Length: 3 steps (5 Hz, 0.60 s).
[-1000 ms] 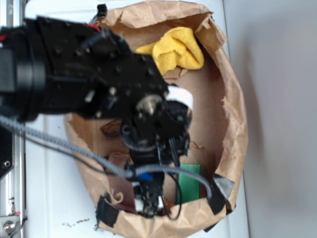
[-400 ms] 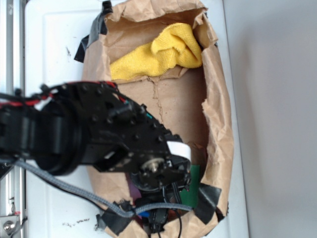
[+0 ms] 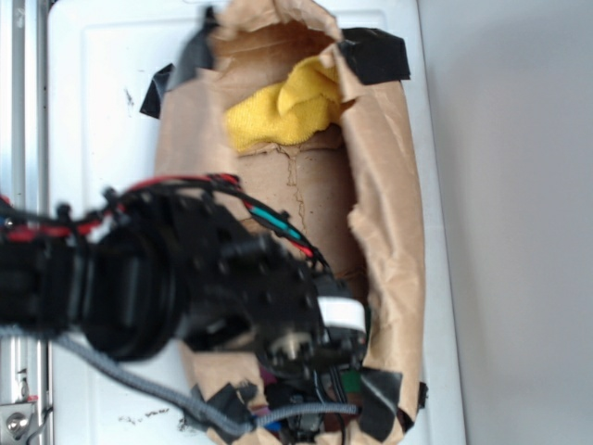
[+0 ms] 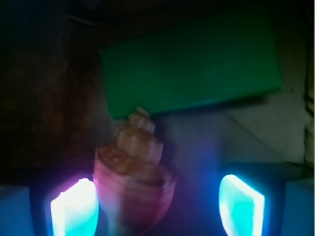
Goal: Grab the shell.
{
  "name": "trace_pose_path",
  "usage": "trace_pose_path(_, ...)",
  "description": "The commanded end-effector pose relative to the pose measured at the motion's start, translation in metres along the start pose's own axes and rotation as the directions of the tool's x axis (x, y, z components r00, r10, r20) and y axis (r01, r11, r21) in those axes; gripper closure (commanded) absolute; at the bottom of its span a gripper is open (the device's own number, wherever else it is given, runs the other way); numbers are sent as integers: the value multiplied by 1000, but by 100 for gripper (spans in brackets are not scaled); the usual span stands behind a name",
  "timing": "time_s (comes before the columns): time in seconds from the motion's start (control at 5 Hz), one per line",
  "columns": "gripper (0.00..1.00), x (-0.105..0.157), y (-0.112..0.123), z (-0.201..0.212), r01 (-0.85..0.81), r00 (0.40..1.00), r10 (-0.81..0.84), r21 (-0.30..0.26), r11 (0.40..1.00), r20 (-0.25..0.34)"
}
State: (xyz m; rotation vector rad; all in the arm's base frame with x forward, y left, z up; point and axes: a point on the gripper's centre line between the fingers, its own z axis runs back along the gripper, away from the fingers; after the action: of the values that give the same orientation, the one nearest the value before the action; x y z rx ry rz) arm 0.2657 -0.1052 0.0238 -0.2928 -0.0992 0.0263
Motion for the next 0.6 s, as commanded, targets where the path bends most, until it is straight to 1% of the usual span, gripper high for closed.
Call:
trace_pose_path(0.0,100,1,9,-4,-23,1000,24,48,999,-20)
trace_pose_path(0.2,100,2,16,6,-39,999,40,28,999,-8)
trace_pose_path(0.4,100,3,29,26,-69,997,69,-3,998,20)
